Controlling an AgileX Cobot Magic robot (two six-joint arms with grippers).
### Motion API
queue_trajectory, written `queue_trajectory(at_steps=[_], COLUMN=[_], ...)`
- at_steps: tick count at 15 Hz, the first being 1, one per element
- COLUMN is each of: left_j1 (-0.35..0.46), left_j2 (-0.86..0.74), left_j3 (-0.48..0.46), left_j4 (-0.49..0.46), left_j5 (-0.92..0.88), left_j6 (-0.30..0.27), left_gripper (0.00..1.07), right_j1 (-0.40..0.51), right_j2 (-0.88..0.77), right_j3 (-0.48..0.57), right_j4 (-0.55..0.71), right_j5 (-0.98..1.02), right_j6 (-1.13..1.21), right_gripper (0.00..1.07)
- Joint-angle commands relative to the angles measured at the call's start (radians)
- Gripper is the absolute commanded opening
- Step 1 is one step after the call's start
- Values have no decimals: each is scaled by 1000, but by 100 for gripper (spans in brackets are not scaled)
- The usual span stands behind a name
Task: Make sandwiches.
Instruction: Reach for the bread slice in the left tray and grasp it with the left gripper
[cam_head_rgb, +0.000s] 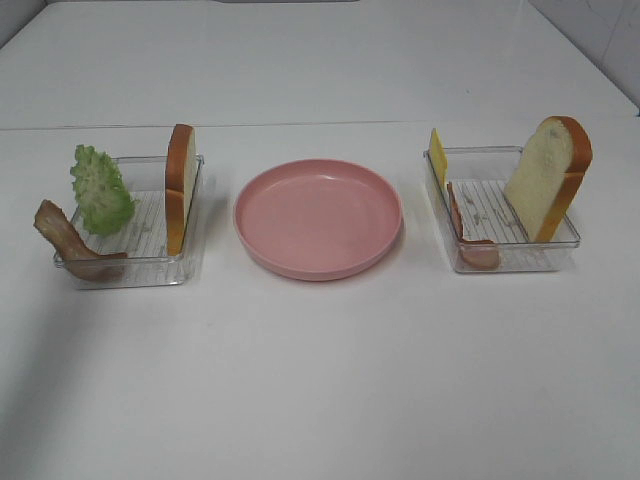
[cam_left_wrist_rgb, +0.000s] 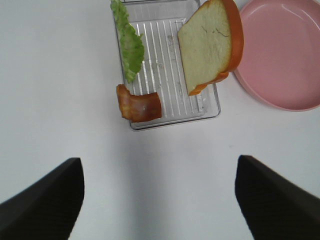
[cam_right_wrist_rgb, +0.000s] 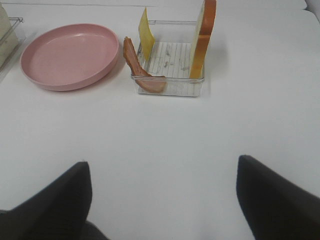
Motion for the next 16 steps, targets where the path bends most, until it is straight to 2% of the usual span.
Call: queue_trajectory(at_steps=[1,3,7,10,13,16], left_j1=[-3,-31,-161,-239,-279,-299], left_j2=[64,190,401,529,627,720], left_j3=[-46,-163,-418,-570,-639,-640], left_j4=[-33,-44,80,174,175,225], left_j5=[36,132,270,273,273,273], left_j6=[-6,-46,-155,-245,-266,-308], left_gripper=[78,76,76,74,72,72], right_j1=[-6,-6,-6,-6,-6,-6], right_j2=[-15,-15,-15,-15,-15,-15], right_j3=[2,2,2,2,2,2], right_j4=[0,0,0,1,1,1], right_j5=[-7,-7,-7,-7,-7,-7], right_j6=[-4,-4,-4,-4,-4,-4], right_gripper=[76,76,76,76,76,76])
